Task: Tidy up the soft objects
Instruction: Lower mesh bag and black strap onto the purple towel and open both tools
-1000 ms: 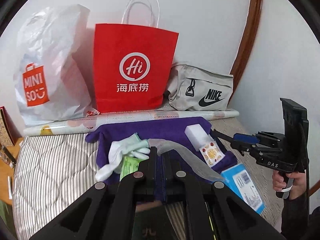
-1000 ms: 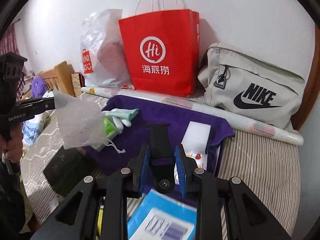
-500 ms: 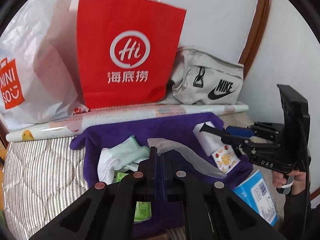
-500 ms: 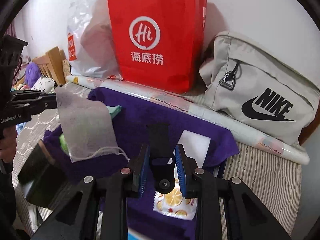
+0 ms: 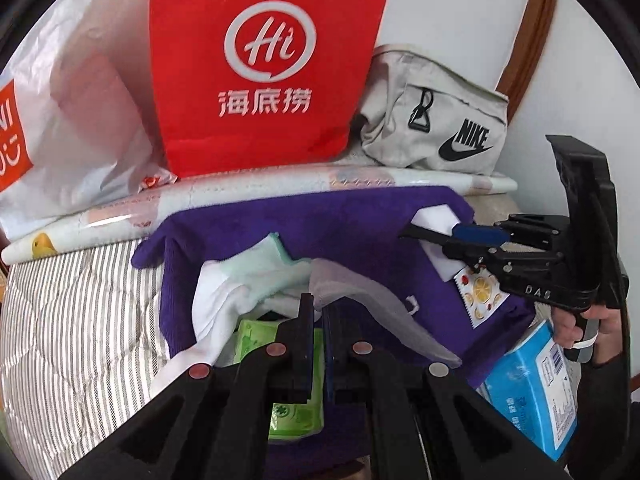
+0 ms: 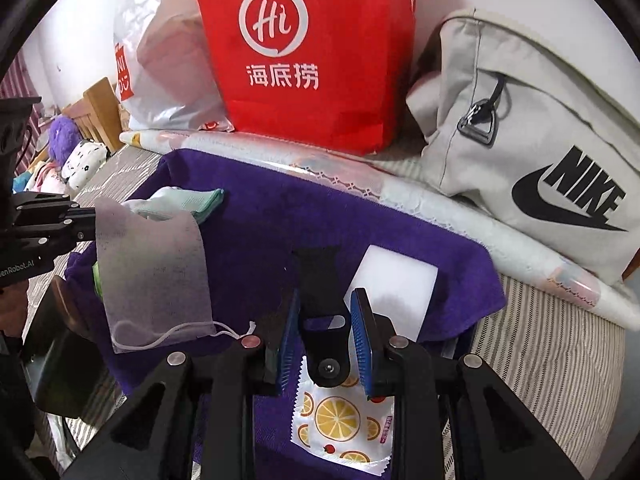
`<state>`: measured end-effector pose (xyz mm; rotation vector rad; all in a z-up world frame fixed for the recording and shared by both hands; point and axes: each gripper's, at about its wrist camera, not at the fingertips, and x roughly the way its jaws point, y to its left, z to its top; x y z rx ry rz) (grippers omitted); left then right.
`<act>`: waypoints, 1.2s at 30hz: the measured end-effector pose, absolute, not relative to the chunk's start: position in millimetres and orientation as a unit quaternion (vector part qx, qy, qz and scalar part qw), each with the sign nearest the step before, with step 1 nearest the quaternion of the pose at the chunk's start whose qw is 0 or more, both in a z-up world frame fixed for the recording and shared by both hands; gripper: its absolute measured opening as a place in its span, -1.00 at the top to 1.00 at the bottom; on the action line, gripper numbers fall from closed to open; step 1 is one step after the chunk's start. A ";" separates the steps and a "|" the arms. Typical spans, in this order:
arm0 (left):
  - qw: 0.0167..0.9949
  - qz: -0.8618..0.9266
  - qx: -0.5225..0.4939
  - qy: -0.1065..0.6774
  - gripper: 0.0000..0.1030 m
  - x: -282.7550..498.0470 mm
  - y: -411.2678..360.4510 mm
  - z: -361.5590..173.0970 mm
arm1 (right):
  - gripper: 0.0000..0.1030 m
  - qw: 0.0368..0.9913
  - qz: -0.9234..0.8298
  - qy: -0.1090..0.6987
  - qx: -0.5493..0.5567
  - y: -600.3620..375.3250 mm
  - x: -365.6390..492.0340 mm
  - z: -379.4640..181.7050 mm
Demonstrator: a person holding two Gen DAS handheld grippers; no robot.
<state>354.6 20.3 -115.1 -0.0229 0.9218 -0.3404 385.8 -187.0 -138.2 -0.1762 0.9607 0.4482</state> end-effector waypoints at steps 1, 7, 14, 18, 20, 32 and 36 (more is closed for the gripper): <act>0.880 -0.162 -0.009 0.446 0.90 354.2 20.5 -116.7 | 0.48 0.858 0.212 0.460 -0.084 -186.9 386.9 -139.6; 0.873 -0.161 -0.010 0.459 0.85 351.0 22.9 -121.9 | 0.48 0.852 0.209 0.474 -0.078 -191.3 391.9 -145.8; 0.871 -0.144 -0.002 0.470 0.39 346.6 25.6 -119.5 | 0.47 0.846 0.211 0.483 -0.086 -190.7 394.7 -147.0; 0.871 -0.140 0.000 0.472 0.12 341.2 28.8 -116.7 | 0.45 0.843 0.212 0.486 -0.090 -190.9 393.9 -146.5; 0.873 -0.132 0.004 0.469 0.04 337.5 30.3 -114.2 | 0.42 0.841 0.211 0.488 -0.095 -190.9 392.7 -146.4; 0.876 -0.093 -0.012 0.473 -0.08 307.0 46.2 -102.5 | 0.08 0.855 0.202 0.472 -0.072 -199.3 357.2 -120.5; 0.892 -0.120 -0.050 0.433 -0.08 275.2 54.1 -91.0 | 0.08 0.867 0.195 0.454 -0.066 -201.8 322.3 -101.0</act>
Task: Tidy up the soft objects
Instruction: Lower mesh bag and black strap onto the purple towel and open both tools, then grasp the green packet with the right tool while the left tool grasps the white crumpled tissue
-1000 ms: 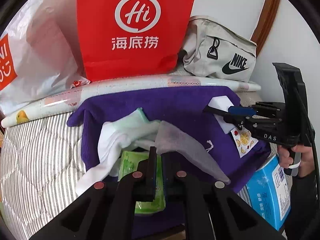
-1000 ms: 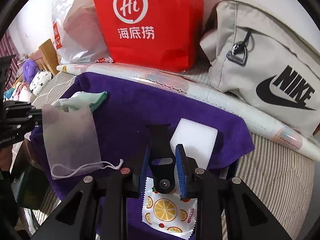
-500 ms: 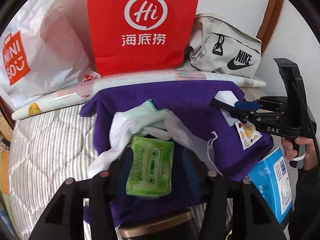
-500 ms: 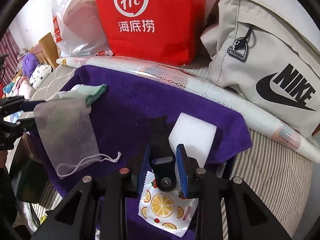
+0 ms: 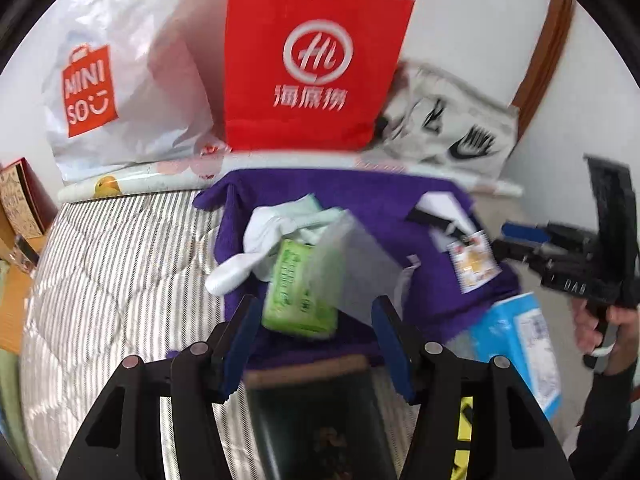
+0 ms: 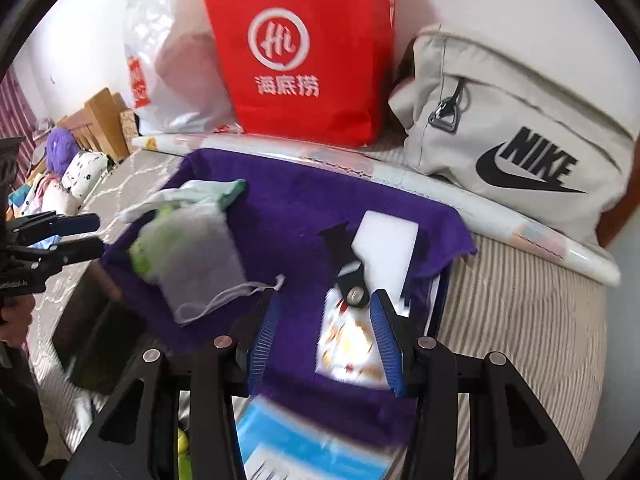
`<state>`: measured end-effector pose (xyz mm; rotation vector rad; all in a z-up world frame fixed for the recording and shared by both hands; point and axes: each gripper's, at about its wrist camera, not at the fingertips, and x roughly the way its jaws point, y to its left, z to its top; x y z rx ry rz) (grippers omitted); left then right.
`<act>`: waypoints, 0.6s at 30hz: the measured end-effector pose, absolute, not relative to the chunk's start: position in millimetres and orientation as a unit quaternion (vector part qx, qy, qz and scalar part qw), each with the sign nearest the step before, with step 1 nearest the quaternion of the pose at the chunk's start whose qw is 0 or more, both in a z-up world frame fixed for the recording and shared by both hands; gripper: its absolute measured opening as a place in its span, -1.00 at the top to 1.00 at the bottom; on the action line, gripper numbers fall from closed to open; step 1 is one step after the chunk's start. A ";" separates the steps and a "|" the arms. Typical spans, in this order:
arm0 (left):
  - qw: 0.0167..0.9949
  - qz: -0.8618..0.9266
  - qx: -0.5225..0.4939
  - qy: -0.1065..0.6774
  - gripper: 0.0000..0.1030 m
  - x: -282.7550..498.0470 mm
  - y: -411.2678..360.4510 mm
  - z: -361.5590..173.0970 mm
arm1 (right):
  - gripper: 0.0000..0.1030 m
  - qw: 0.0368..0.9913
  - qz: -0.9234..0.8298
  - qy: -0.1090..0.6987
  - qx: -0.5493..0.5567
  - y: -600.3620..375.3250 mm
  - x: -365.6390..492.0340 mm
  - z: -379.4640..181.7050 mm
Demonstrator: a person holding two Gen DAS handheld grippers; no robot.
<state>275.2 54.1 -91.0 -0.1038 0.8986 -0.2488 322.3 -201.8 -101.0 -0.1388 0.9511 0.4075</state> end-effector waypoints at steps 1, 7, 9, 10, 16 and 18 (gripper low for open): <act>0.891 -0.126 -0.054 0.432 -0.08 269.1 54.2 -89.2 | 0.08 0.869 0.196 0.449 -0.066 -201.7 310.6 -95.8; 0.881 -0.131 -0.025 0.455 -0.08 223.0 41.2 -86.6 | 0.08 0.882 0.215 0.416 -0.057 -198.8 242.0 -72.1; 0.881 -0.138 -0.025 0.452 -0.08 203.2 39.7 -85.4 | 0.04 0.883 0.231 0.405 -0.049 -198.7 212.9 -65.8; 0.880 -0.143 -0.026 0.452 -0.08 195.4 39.6 -85.6 | -0.03 0.882 0.238 0.405 -0.046 -197.6 204.4 -64.8; 0.876 -0.134 -0.035 0.462 -0.08 148.8 48.3 -97.7 | -0.19 0.871 0.273 0.404 -0.061 -185.7 135.2 -73.7; 0.875 -0.130 -0.046 0.465 -0.08 137.3 53.7 -103.2 | -0.24 0.863 0.288 0.411 -0.060 -182.0 115.6 -81.7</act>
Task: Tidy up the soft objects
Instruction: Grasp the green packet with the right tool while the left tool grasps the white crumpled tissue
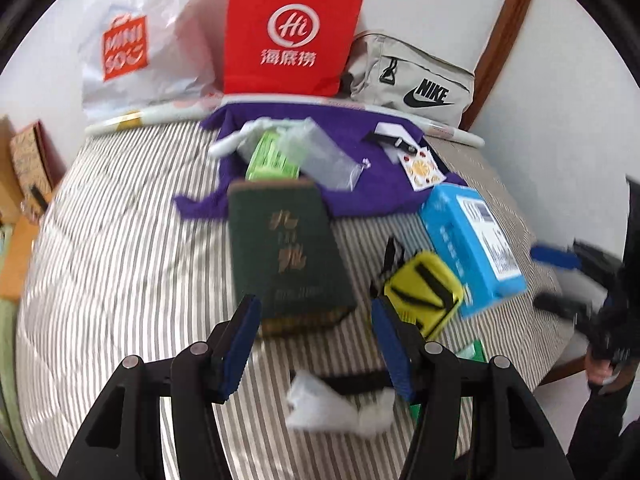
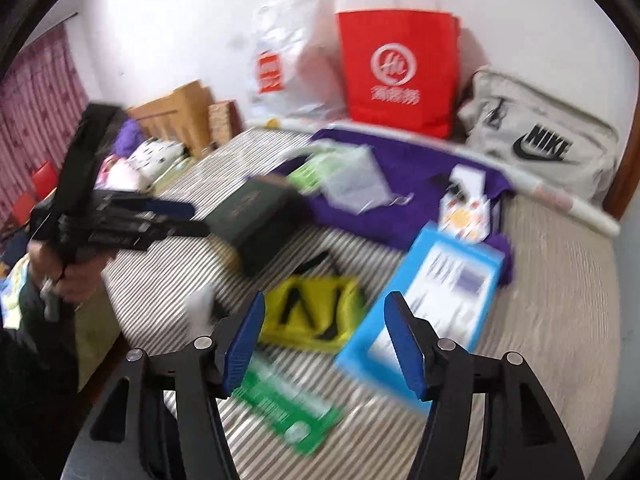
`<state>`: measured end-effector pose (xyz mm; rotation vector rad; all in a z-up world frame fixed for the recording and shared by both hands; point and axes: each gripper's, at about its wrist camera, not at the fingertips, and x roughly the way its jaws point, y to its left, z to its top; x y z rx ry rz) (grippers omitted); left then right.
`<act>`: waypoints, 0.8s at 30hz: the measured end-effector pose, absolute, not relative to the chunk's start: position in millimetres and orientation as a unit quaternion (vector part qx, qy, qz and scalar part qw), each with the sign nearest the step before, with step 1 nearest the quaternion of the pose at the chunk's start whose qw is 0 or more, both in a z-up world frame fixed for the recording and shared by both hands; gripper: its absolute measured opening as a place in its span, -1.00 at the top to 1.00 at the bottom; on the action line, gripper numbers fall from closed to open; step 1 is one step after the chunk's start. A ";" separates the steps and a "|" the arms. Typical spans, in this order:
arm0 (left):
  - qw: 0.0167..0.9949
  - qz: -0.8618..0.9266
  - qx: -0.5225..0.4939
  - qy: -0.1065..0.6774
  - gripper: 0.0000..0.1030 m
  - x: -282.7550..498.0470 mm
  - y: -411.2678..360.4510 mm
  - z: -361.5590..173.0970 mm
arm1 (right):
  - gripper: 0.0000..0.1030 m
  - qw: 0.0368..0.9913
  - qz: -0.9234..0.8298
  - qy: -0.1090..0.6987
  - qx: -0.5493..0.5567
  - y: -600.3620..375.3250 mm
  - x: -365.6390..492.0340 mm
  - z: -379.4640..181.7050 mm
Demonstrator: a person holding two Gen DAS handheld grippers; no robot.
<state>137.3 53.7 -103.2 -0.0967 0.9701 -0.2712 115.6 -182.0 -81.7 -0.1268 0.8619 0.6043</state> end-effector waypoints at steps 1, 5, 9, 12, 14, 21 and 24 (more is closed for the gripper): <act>0.875 -0.127 -0.049 0.465 -0.08 132.2 55.5 -105.6 | -0.29 0.858 0.297 0.414 -0.063 -179.6 106.6 -85.8; 0.876 -0.117 -0.044 0.467 -0.08 111.2 59.1 -117.3 | -0.50 0.843 0.337 0.413 -0.077 -167.0 76.4 -106.6; 0.872 -0.113 -0.048 0.473 -0.08 94.9 66.4 -131.4 | -0.50 0.831 0.345 0.424 -0.102 -160.4 65.7 -135.1; 0.869 -0.111 -0.051 0.479 -0.08 86.8 70.9 -140.1 | -0.50 0.815 0.351 0.441 -0.134 -156.9 65.6 -157.2; 0.868 -0.108 -0.054 0.481 -0.08 83.5 73.2 -144.6 | -0.50 0.807 0.354 0.445 -0.159 -153.1 65.6 -165.7; 0.862 -0.115 -0.056 0.490 -0.09 82.5 74.1 -155.3 | -0.50 0.798 0.350 0.439 -0.218 -132.5 79.5 -185.6; 0.857 -0.123 -0.060 0.496 -0.09 82.3 73.8 -159.4 | -0.45 0.799 0.356 0.444 -0.194 -132.0 85.7 -187.8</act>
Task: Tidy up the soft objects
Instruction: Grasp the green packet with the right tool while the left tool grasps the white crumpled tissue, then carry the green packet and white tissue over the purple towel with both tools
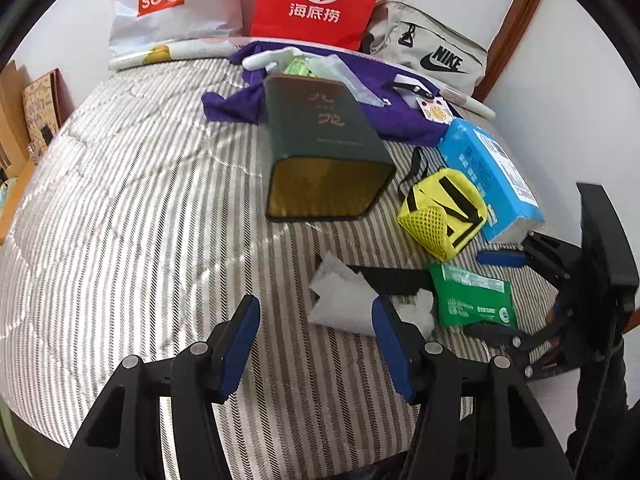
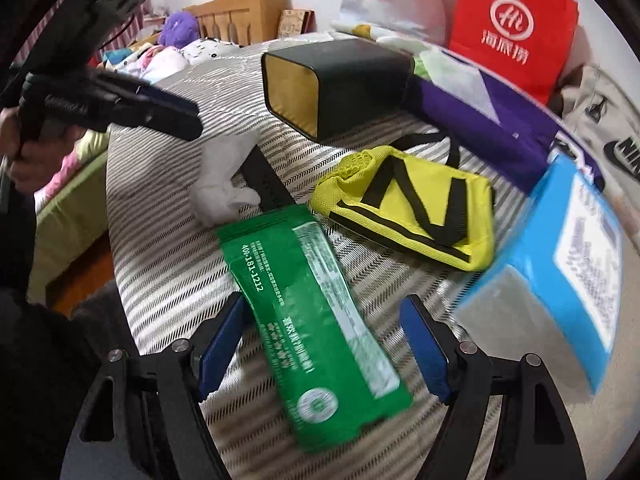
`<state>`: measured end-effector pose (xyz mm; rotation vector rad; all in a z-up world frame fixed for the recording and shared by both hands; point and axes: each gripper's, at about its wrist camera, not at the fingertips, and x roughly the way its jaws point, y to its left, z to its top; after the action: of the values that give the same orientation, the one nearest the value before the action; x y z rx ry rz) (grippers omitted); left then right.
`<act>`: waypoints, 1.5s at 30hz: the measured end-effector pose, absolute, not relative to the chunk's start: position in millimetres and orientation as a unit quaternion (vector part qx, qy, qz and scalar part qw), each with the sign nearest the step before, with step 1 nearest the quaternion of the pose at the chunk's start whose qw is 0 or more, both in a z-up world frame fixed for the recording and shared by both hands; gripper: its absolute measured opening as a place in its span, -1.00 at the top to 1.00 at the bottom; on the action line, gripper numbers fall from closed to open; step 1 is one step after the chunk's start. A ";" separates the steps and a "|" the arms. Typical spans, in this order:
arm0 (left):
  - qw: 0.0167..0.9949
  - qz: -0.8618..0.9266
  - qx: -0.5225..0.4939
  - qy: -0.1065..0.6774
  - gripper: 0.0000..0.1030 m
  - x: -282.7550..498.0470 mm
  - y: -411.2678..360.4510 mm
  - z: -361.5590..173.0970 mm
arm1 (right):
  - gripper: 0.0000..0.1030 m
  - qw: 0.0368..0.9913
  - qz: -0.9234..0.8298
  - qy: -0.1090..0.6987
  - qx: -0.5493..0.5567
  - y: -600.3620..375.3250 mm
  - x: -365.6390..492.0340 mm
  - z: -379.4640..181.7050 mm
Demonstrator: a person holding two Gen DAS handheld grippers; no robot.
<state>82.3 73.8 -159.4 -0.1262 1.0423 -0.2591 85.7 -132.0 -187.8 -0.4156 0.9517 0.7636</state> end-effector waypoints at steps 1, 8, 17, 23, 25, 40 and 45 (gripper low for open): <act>0.856 -0.127 -0.061 0.497 -0.09 81.8 72.8 -159.8 | -0.26 0.803 0.350 0.445 -0.188 -133.2 87.3 -187.4; 0.848 -0.180 -0.056 0.495 -0.18 73.1 43.8 -163.4 | 0.34 0.821 0.308 0.456 -0.154 -152.1 70.4 -180.8; 0.864 -0.146 0.036 0.480 -0.20 65.1 0.4 -178.5 | 0.39 0.852 0.234 0.459 -0.090 -196.4 44.6 -179.9; 0.878 -0.108 0.073 0.460 0.11 62.9 -5.1 -180.4 | 0.39 0.865 0.196 0.458 -0.057 -219.5 40.0 -180.0; 0.880 -0.105 0.068 0.458 0.40 63.5 0.3 -178.8 | 0.39 0.868 0.186 0.457 -0.056 -223.2 39.0 -180.2; 0.893 -0.106 0.013 0.438 0.49 59.4 42.6 -156.1 | 0.40 0.877 0.175 0.446 -0.026 -222.1 43.6 -167.3; 0.898 -0.113 0.000 0.425 0.48 57.4 47.7 -140.9 | 0.40 0.880 0.180 0.438 -0.026 -218.7 42.5 -154.4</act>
<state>57.4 47.7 -140.9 -0.0005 0.8791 -0.2338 42.5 -218.7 -154.4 -0.0541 0.9129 0.3755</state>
